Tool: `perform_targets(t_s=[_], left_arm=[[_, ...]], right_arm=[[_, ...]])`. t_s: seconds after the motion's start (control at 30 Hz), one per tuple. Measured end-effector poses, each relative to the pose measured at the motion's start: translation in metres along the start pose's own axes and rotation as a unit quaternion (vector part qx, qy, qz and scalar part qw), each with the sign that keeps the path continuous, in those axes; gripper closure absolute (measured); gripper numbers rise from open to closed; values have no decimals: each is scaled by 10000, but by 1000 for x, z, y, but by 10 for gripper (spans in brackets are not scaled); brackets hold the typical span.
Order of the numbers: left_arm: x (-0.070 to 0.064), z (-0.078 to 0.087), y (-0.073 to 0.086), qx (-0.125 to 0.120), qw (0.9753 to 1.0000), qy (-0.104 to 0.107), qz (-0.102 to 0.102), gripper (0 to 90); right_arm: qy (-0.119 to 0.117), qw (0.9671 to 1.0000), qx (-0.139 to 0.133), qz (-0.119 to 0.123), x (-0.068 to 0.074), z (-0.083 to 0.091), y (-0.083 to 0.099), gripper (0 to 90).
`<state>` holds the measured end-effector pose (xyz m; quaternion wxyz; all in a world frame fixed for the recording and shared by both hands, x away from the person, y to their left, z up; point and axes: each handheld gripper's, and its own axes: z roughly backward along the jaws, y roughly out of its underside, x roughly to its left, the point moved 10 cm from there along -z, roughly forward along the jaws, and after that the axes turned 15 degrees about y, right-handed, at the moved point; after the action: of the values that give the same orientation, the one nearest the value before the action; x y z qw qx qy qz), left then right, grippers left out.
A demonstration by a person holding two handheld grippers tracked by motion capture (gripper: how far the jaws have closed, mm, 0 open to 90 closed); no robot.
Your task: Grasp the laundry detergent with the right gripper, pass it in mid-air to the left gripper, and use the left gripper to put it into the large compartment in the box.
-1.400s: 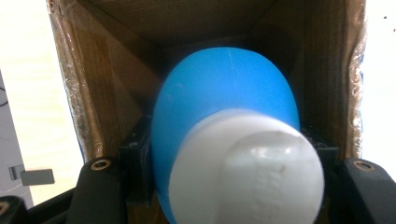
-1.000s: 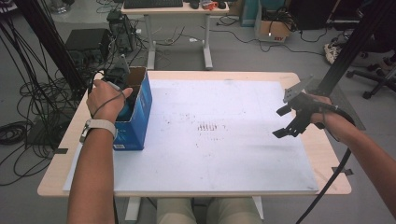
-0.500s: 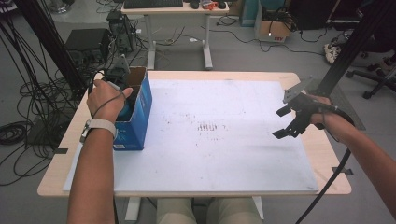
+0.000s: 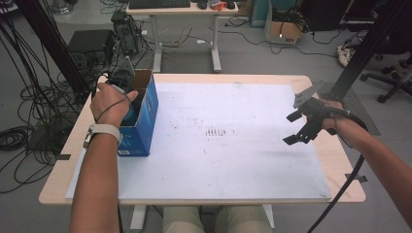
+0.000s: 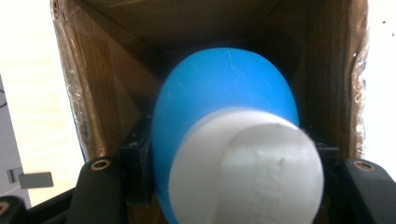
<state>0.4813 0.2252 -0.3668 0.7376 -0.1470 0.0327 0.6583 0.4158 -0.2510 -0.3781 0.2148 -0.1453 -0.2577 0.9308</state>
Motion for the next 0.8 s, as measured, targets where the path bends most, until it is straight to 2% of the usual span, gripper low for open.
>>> perform_targets(t_s=[0.17,0.23,0.27,0.77,0.8], left_arm=[[2,0,0,-44,10000,32,15,372],[3,0,0,-54,10000,11,16,359],[3,0,0,-43,10000,16,45,321],[3,1,0,-116,9999,51,-20,280],[3,2,0,-128,9999,50,-22,279]], right_arm=[[-14,10000,-16,-60,0,-1,0,34],[-19,10000,-3,-24,0,-1,0,35],[-15,10000,-14,-49,1,-1,0,34],[-33,10000,15,-27,2,0,-1,34],[-35,10000,38,43,2,0,-1,34]])
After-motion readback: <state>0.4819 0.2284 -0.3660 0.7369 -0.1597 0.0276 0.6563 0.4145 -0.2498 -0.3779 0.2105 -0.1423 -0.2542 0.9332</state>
